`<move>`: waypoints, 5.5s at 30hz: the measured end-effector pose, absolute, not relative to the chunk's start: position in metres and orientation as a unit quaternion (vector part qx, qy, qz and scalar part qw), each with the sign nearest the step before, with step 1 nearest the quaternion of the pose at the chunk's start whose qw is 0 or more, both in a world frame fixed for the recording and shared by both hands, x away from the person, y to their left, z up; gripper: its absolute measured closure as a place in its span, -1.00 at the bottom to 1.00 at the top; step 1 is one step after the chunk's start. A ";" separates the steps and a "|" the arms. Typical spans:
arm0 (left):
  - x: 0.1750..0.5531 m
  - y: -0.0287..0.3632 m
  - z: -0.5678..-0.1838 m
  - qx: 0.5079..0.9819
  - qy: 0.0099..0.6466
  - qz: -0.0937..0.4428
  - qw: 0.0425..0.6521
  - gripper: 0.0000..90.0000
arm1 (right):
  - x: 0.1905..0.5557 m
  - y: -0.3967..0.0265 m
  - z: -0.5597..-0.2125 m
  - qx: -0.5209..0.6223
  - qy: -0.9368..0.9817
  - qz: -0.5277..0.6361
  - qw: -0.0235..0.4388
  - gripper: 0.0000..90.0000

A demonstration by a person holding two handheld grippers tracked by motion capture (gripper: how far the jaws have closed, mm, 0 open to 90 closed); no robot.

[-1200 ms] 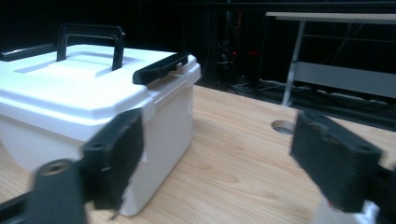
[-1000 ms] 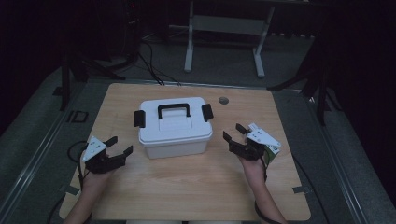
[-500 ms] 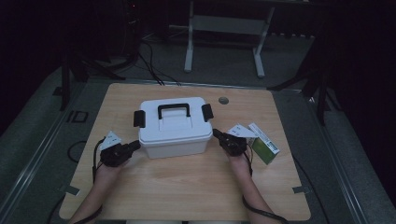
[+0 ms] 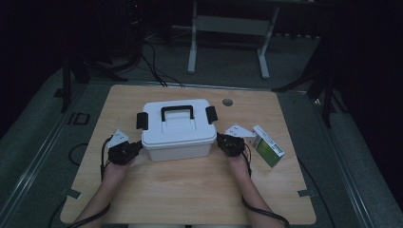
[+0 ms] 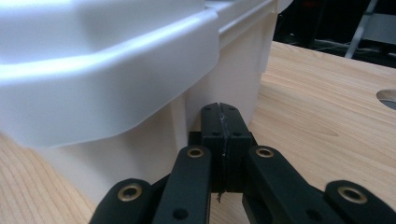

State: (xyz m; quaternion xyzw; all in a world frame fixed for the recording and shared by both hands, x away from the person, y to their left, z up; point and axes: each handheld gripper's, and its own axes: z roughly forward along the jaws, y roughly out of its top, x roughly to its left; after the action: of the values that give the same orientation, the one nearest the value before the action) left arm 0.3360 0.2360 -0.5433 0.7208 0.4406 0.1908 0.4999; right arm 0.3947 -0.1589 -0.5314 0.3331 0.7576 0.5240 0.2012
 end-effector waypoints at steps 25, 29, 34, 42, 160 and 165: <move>0.318 0.227 -0.539 0.742 0.419 0.170 0.494 1.00 | 0.366 -0.175 -0.531 0.333 0.758 0.530 0.184 1.00; 0.314 0.224 -0.538 0.748 0.413 0.169 0.491 1.00 | 0.358 -0.179 -0.531 0.333 0.758 0.531 0.183 1.00; 0.310 0.222 -0.537 0.751 0.410 0.165 0.490 1.00 | 0.349 -0.184 -0.531 0.330 0.759 0.531 0.183 1.00; 0.298 0.217 -0.539 0.750 0.408 0.159 0.496 1.00 | 0.332 -0.192 -0.533 0.332 0.754 0.540 0.172 1.00; 0.272 0.261 -0.507 0.918 0.303 0.010 0.257 -0.11 | 0.254 -0.293 -0.545 0.287 0.780 0.528 0.178 -0.70; 0.273 0.263 -0.505 0.929 0.296 -0.006 0.223 -0.11 | 0.253 -0.292 -0.547 0.280 0.784 0.524 0.182 -0.70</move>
State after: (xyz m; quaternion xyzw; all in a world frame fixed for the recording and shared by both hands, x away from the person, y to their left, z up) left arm 0.2728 0.2630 -0.5051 0.9287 0.2964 -0.0057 0.2227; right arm 0.2528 -0.2918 -0.5470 0.2795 0.7837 0.5239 0.1824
